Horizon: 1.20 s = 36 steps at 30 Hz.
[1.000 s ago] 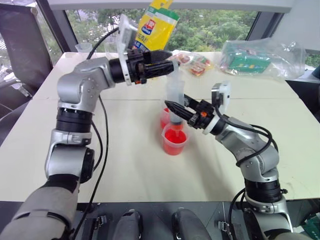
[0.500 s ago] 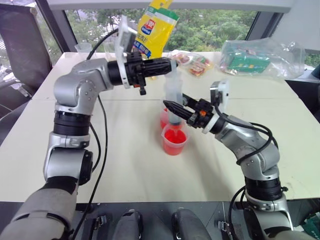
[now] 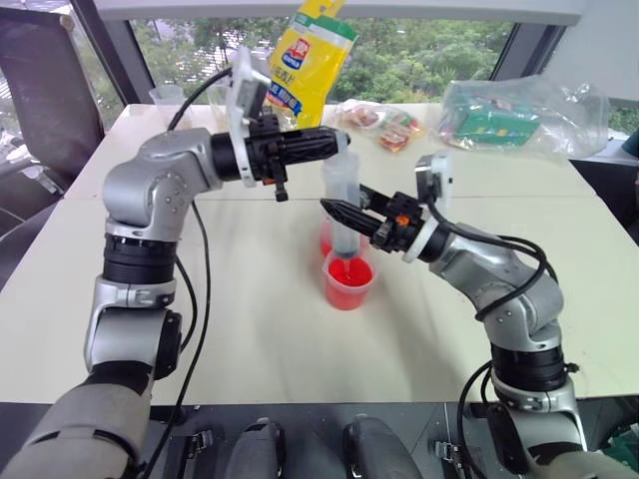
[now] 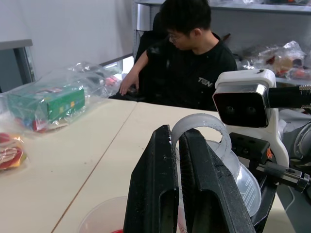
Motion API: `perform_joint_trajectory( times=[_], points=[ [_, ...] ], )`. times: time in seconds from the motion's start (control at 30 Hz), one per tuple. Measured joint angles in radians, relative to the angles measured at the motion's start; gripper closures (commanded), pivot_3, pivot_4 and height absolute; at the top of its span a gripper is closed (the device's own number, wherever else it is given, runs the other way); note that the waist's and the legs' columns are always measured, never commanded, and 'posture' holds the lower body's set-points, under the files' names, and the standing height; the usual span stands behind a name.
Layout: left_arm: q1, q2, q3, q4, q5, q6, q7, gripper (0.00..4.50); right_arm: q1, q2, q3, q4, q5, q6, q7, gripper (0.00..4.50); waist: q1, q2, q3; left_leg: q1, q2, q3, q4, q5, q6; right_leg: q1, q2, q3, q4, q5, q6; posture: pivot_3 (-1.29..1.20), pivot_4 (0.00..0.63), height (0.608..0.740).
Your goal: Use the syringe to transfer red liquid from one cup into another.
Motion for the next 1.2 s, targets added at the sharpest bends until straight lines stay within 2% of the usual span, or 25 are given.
perform_joint_trajectory(
  times=[0.17,0.27,0.37,0.5,0.77,0.87,0.97,1.1,1.2],
  points=[
    [0.0,-0.006,0.003,0.0,0.0,0.0,0.014,4.45,-0.002,-0.008,-0.002,0.0,0.016,0.007,-0.013,3.11,0.0,0.0,0.0,0.0,0.0,0.0,0.0,0.0,0.0,0.0,0.0,0.0,0.0,0.0,0.0,0.0,0.15,0.74],
    [-0.004,-0.001,0.013,0.0,-0.009,0.012,0.018,3.51,-0.004,-0.01,-0.007,0.0,0.018,0.009,-0.023,3.11,0.0,0.0,0.0,0.0,0.0,0.0,0.0,0.0,0.0,0.0,0.0,0.0,0.0,0.0,0.0,0.0,0.15,0.74],
    [-0.012,0.022,0.028,0.001,-0.025,0.038,0.018,2.14,-0.004,-0.009,-0.017,-0.007,0.025,0.009,-0.032,3.11,-0.002,0.0,0.0,0.0,0.0,0.0,0.0,0.0,0.0,0.0,0.0,0.0,0.0,0.0,0.0,0.0,0.15,0.74],
    [-0.01,0.063,0.035,0.008,-0.042,0.066,0.014,0.1,-0.01,-0.008,-0.039,-0.021,0.042,0.009,-0.045,3.11,-0.002,0.0,0.0,0.0,0.0,0.0,0.0,0.0,0.0,0.0,0.0,0.0,0.0,0.0,0.0,0.0,0.15,0.74],
    [0.026,0.193,0.09,0.0,-0.056,0.081,0.013,0.03,-0.035,-0.009,-0.053,-0.029,0.087,0.046,-0.071,3.11,-0.001,0.0,0.0,0.0,0.0,0.0,0.0,0.0,0.0,0.0,0.0,0.0,0.0,0.0,0.0,0.0,0.15,0.74],
    [0.087,0.22,0.093,-0.009,-0.054,0.078,0.017,0.03,-0.124,-0.008,-0.11,0.004,0.14,0.12,-0.151,3.11,-0.001,0.0,0.0,0.0,0.0,0.0,0.0,0.0,0.0,0.0,-0.001,0.0,0.0,0.0,0.0,0.0,0.15,0.74],
    [0.172,0.243,0.106,-0.049,-0.052,0.08,0.041,0.03,-0.276,-0.021,-0.205,0.116,0.216,0.261,-0.294,3.11,-0.003,0.0,0.0,0.0,0.0,0.0,0.0,0.0,0.0,0.0,-0.002,0.0,0.001,0.0,0.0,0.0,0.15,0.74],
    [0.261,0.255,0.122,-0.131,-0.064,0.083,0.076,0.03,-0.453,-0.146,-0.265,0.343,0.177,0.492,-0.463,3.11,0.005,0.0,0.0,0.0,0.0,0.0,-0.002,0.0,0.0,0.0,-0.003,-0.001,-0.002,0.0,0.0,0.0,0.15,0.74],
    [0.309,0.258,0.13,-0.187,-0.067,0.083,0.099,0.03,-0.485,-0.251,-0.19,0.49,0.062,0.593,-0.499,3.11,0.007,0.0,0.0,-0.002,0.0,0.001,-0.002,-0.001,0.003,0.0,-0.003,0.0,-0.006,0.0,0.0,0.0,0.15,0.74]
  ],
)
